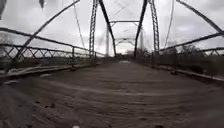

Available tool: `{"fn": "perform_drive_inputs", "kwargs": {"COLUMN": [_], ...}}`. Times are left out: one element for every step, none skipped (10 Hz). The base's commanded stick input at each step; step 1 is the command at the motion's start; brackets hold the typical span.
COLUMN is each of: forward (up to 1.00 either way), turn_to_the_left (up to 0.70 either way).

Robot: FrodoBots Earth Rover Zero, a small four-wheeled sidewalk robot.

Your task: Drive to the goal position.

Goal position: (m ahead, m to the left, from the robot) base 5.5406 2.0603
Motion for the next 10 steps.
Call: {"fn": "perform_drive_inputs", "kwargs": {"forward": [1.0,1.0,1.0,1.0,1.0,1.0,1.0,1.0,1.0,1.0], "turn_to_the_left": [-0.04,0.06,0.14,0.21,0.29,0.17,0.0,0.0,0.0,0.0]}}
